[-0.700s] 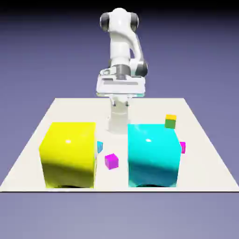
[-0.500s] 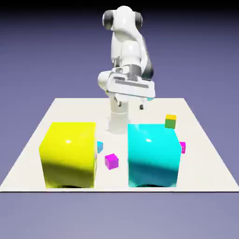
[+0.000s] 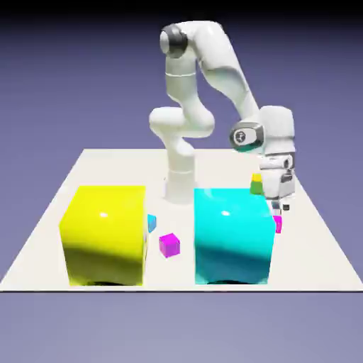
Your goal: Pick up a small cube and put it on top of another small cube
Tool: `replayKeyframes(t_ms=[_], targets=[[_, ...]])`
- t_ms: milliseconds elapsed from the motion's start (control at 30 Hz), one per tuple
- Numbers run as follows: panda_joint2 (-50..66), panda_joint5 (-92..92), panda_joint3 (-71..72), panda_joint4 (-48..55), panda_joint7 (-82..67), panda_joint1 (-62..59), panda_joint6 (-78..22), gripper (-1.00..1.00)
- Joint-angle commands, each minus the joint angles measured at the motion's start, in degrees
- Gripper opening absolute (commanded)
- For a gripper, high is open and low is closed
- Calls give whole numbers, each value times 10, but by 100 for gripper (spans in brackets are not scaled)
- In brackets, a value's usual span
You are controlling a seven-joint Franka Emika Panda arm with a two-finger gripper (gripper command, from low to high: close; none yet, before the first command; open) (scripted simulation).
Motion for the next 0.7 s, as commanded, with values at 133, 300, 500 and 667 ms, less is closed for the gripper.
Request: replayKeyframes(t_ms=[133,300,500,667], targets=[[95,-27,101,-34,34,37,-96,0],[132,-55,64,-62,80,93,-108,0],[211,-172,-40,-42,160,169,-73,0],[164,-103,22,-54,113,124,-94,-100]])
